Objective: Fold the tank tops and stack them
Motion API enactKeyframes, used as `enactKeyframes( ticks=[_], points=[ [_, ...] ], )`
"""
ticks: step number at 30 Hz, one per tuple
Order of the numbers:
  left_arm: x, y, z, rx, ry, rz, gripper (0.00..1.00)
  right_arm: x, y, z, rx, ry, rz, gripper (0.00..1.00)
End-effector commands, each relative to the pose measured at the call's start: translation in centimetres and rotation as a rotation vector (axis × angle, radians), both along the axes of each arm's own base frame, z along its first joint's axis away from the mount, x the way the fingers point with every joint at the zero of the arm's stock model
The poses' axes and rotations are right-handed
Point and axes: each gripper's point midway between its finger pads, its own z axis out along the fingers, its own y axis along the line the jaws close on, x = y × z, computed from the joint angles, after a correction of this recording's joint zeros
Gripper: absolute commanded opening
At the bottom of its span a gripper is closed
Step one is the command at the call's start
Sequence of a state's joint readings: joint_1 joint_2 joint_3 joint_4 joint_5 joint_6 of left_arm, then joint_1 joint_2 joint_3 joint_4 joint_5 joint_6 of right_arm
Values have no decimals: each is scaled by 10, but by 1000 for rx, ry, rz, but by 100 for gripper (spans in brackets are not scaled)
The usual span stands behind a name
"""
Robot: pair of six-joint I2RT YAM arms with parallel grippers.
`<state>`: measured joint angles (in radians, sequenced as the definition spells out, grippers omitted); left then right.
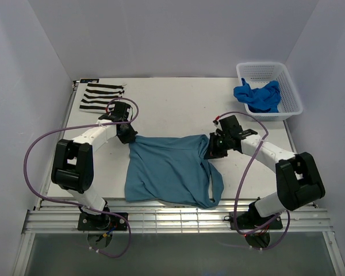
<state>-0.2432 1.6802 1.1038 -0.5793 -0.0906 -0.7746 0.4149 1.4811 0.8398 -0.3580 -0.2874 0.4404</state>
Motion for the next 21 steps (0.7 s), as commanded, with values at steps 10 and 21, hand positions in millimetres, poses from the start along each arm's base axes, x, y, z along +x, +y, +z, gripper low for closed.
enactKeyframes(
  ticks=[10, 21],
  points=[
    [-1, 39, 139, 9, -304, 124, 0, 33, -64, 171, 91, -450, -109, 8],
    [-71, 89, 305, 85, -658, 233, 0, 20, -117, 326, 56, -835, -191, 8]
  ],
)
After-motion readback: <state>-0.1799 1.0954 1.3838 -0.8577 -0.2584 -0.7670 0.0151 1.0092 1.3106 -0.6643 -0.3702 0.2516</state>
